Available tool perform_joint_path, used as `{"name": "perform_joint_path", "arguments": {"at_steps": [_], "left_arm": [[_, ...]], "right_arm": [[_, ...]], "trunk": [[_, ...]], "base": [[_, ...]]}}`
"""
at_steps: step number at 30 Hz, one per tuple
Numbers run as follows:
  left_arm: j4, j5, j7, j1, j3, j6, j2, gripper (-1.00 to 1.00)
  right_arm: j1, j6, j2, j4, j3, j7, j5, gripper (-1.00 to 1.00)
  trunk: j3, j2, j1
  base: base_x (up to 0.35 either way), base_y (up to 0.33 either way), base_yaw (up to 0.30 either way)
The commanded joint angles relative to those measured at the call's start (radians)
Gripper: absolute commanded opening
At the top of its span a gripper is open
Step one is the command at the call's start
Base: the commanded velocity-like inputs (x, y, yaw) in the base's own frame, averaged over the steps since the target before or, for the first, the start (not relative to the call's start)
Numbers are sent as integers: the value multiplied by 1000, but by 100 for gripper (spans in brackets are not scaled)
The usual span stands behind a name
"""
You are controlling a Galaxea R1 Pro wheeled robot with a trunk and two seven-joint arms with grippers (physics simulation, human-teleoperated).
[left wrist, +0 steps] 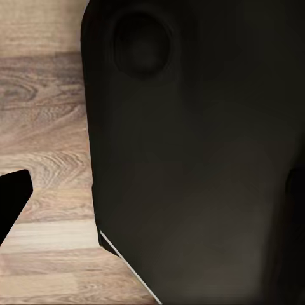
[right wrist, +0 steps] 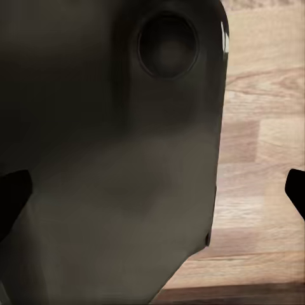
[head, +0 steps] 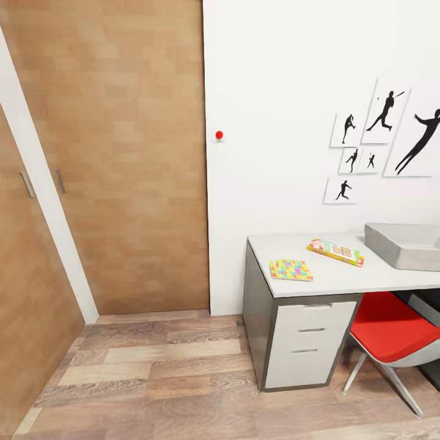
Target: Put all the toys in the child's room - the three board games (two on the bed and one on the table), the two jigsaw puzzles on the table, and the tennis ball on the table - inside the toy box on the table in the child's room.
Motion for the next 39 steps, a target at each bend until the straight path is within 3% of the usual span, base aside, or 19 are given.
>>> {"name": "perform_joint_path", "arguments": {"at_steps": [1,4,12,39], "left_arm": [[-6,2,-2,0,-2,1,-6,100],[-17,2,-2,0,-2,1,-18,100],[-20,2,-2,0,-1,2,-15,100],[-20,2,-2,0,-1,1,-15,100]], "right_arm": [[0,-2,6,1,-3,2,-6,100],[0,-2,23,1,-3,2,-9,100],[0,-3,35,2,-4,2,-9,100],[0,-11,36,2,-7,-9,-5,100]], "trunk": [[0,0,0],[0,0,0],[0,0,0],[0,0,0]], "base": [[0,0,0],[0,0,0],[0,0,0],[0,0,0]]}}
